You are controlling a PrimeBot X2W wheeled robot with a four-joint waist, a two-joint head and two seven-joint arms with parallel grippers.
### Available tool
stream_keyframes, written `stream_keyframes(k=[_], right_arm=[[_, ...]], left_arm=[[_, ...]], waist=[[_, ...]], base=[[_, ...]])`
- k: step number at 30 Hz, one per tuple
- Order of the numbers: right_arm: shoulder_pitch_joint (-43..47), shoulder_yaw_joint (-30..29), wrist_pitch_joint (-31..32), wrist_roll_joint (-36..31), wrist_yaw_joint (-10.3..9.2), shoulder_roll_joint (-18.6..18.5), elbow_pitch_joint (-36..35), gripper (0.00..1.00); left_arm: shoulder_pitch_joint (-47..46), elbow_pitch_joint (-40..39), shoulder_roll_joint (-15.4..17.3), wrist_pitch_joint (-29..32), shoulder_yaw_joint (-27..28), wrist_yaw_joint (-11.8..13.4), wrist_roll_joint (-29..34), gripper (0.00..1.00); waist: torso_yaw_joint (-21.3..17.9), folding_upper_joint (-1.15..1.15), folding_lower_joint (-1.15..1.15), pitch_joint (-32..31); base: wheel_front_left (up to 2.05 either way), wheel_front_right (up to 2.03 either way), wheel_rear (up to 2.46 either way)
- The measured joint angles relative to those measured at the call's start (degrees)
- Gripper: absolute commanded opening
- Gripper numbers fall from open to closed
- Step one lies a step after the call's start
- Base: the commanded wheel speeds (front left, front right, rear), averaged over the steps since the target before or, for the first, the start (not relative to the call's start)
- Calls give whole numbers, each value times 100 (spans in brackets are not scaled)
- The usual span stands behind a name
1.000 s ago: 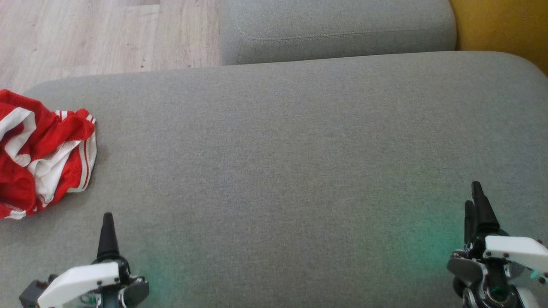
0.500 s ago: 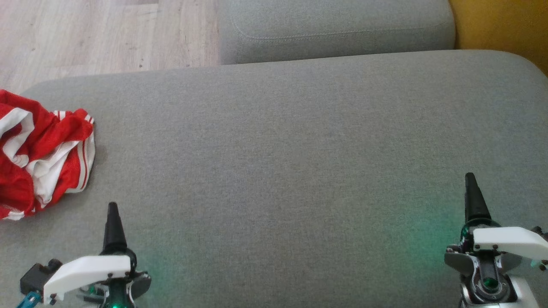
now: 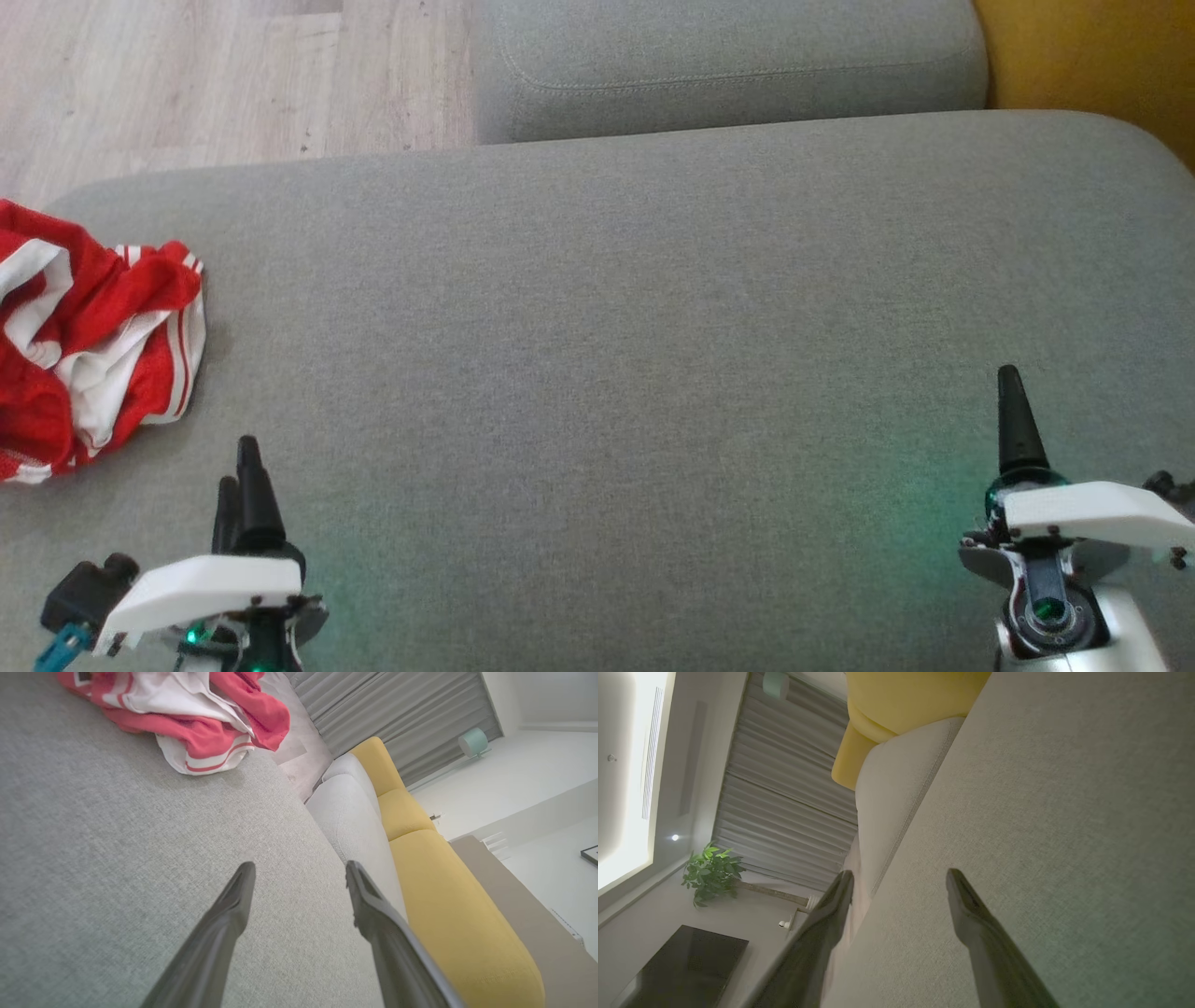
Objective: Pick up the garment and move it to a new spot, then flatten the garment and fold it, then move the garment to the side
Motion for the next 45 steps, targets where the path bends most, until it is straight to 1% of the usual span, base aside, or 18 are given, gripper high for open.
stream_keyframes(k=[9, 10, 12, 13, 18, 23, 36, 45], right_arm=[[1, 54, -164, -808, 0, -9, 20, 100], [1, 54, -164, -808, 0, -9, 20, 100], [1, 67, -220, -1066, 0, -8, 21, 100], [1, 67, -220, -1066, 0, -8, 21, 100], [1, 145, -311, -1563, 0, -8, 47, 100], [-10, 196, -388, -1929, 0, -8, 93, 100], [-342, 367, -609, -2894, 0, -9, 341, 100], [-692, 483, -749, -3620, 0, -11, 565, 100]], left_arm=[[35, 31, -10, -151, 29, 0, 677, 100], [35, 31, -10, -151, 29, 0, 677, 100], [40, 49, -12, -205, 43, 0, 914, 100], [40, 49, -12, -205, 43, 0, 914, 100], [40, 76, -15, -300, 40, -1, 1429, 100], [37, 114, -13, -360, 10, -1, 1801, 100], [-144, 322, 41, -606, -198, -5, 2784, 100], [-376, 510, 90, -753, -235, -7, 3489, 100]], waist=[[-33, 0, 0, -35], [-33, 0, 0, -35], [-45, 0, 0, -37], [-45, 0, 0, -37], [-63, 0, 0, -23], [-69, 0, 0, -7], [-89, 0, 0, 53], [-111, 0, 0, 111]], base=[[0, 0, 0], [0, 0, 0], [0, 0, 0], [0, 0, 0], [0, 0, 0], [0, 0, 0], [0, 0, 0], [0, 0, 0]])
